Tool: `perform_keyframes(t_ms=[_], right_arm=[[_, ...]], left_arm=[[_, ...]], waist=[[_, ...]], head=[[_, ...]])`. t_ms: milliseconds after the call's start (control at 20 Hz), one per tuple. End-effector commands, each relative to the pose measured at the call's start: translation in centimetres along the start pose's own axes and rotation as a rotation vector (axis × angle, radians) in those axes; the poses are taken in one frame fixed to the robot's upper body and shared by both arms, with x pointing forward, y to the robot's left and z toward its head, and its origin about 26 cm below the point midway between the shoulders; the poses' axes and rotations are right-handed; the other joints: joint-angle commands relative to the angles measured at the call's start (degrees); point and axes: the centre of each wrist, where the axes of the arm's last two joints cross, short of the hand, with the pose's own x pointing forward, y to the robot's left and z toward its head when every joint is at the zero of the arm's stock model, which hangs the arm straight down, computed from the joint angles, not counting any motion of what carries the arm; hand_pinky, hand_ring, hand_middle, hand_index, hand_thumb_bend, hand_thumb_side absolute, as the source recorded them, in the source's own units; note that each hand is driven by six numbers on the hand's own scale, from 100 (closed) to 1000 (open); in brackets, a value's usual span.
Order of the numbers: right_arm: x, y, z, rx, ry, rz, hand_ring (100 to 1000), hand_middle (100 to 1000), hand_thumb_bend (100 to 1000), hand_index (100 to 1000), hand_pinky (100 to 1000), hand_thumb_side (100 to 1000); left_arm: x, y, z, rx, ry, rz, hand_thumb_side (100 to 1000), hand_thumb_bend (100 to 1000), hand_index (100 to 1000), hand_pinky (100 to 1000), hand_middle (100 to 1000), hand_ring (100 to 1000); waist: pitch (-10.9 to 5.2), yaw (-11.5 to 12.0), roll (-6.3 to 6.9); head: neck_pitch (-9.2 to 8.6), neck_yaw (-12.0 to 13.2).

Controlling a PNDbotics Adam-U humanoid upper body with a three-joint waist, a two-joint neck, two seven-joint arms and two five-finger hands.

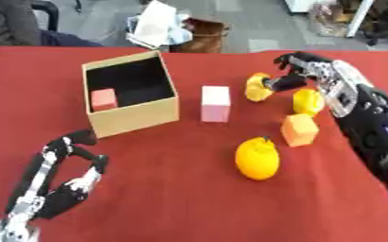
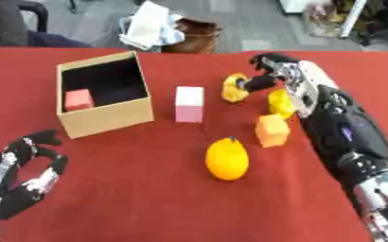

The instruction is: Pick up objects on the table and place them in the box.

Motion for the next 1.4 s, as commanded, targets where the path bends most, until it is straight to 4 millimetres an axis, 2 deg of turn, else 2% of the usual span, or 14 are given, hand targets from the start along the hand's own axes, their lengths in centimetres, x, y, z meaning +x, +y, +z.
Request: perform_keyframes(t_ms=[50, 200, 350, 550, 650, 750, 800, 900, 1000, 1100, 1400], right_arm=[[0.2, -1.0, -0.2, -0.051, -0.008, 0.017, 775, 843, 210, 947, 814, 568], [0.6, -0.4, -0.4, -0.046, -0.019, 0.023, 773, 814, 201, 919, 812, 559], [0.8, 0.2, -0.5, -0.035, -0.021, 0.029, 764, 778, 185, 897, 808, 497], [1.0, 0.2, -0.5, -0.065, 0.004, 0.076, 738, 713, 192, 833, 803, 314], [1.0, 0.3, -0.6, -0.09, 0.017, 0.098, 711, 634, 195, 764, 793, 248], [1.0, 0.2, -0.5, -0.122, 0.023, 0.118, 658, 524, 190, 649, 770, 134], [1.0, 0.2, -0.5, -0.14, 0.025, 0.126, 619, 458, 177, 564, 752, 100], [1.0, -0.1, -0.4, -0.184, 0.03, 0.142, 565, 375, 132, 470, 711, 100], [1.2, -1.0, -0.2, -0.248, 0.021, 0.146, 525, 326, 100, 416, 678, 100], [1.6, -2.3, 0.0, -0.31, -0.009, 0.145, 516, 321, 100, 411, 669, 100], [3.7, -8.2, 1.7, -0.471, -0.122, 0.153, 482, 308, 100, 400, 626, 100]], left_arm=[[0.7, 0.4, -0.4, -0.004, -0.034, -0.007, 597, 368, 855, 783, 675, 605], [0.7, 0.4, -0.5, -0.008, -0.038, -0.004, 599, 369, 855, 783, 675, 606], [0.7, 0.3, -0.5, -0.01, -0.041, -0.003, 600, 368, 855, 783, 676, 606], [0.8, 0.3, -0.5, -0.012, -0.044, -0.003, 601, 367, 855, 784, 676, 606], [0.8, 0.3, -0.5, -0.013, -0.044, -0.002, 602, 367, 855, 784, 676, 606], [0.8, 0.3, -0.5, -0.014, -0.045, -0.001, 602, 366, 855, 784, 676, 606], [0.8, 0.3, -0.6, -0.014, -0.045, 0.0, 602, 366, 856, 784, 676, 607], [0.8, 0.3, -0.6, -0.014, -0.045, 0.0, 602, 365, 855, 784, 676, 607], [0.8, 0.3, -0.5, -0.012, -0.044, -0.001, 602, 365, 855, 784, 676, 607], [0.8, 0.3, -0.5, -0.012, -0.043, -0.001, 602, 365, 855, 784, 676, 607], [0.7, 0.4, -0.4, -0.011, -0.041, -0.003, 601, 364, 855, 784, 676, 607]], waist=[[-0.97, 0.24, 0.82], [-0.87, 0.51, 0.87], [-0.73, 0.72, 0.92], [-0.59, 0.97, 1.01], [-0.56, 1.03, 1.05], [-0.54, 1.01, 1.08], [-0.54, 0.98, 1.09], [-0.55, 0.91, 1.13], [-0.56, 0.83, 1.17], [-0.57, 0.72, 1.19], [-0.71, 0.46, 1.22]], head=[[-0.9, -0.5], [-0.9, -0.7], [-1.19, -0.95], [-1.51, -1.39], [-1.68, -1.53], [-1.76, -1.62], [-1.78, -1.63], [-1.86, -1.6], [-1.91, -1.53], [-2.0, -1.45], [-1.98, -1.07]])
